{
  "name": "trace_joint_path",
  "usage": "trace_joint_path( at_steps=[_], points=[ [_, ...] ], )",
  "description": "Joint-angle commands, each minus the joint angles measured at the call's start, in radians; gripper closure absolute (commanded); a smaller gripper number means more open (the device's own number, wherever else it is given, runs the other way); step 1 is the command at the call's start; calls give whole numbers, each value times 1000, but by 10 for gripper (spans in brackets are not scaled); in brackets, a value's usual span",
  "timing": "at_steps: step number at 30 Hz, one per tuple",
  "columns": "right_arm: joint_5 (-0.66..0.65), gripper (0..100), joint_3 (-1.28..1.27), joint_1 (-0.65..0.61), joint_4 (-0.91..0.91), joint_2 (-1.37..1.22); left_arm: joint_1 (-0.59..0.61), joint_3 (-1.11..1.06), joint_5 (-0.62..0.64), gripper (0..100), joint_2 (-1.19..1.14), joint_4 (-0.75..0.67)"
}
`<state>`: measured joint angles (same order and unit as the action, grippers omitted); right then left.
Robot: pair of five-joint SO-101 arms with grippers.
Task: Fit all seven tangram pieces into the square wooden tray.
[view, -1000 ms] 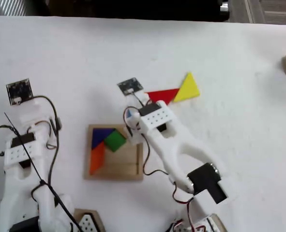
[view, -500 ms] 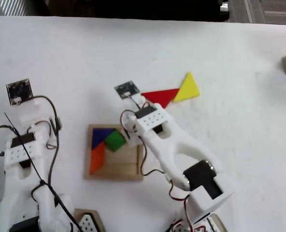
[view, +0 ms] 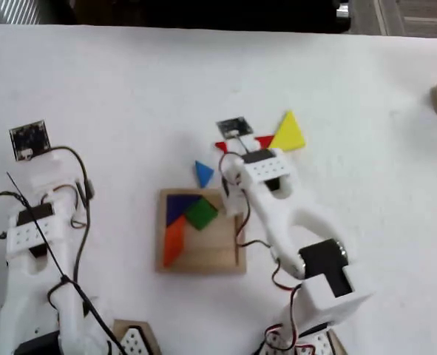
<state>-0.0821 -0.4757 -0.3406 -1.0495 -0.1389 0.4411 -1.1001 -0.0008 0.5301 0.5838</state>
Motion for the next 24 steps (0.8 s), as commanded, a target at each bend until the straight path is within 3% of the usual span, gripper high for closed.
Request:
trace_joint_path(
  at_steps=[1,9,17,24],
  points=[
    [-83,968,43,111,-51,16,10,21,-8,789,2,-34],
    [-285,968,40,274,-56,16,5,21,-8,789,1,-34],
    [-305,964,66,372,-58,16,5,21,-8,789,1,-34],
    [-397,963,78,447,-65,16,5,21,-8,789,1,-34]
  ],
)
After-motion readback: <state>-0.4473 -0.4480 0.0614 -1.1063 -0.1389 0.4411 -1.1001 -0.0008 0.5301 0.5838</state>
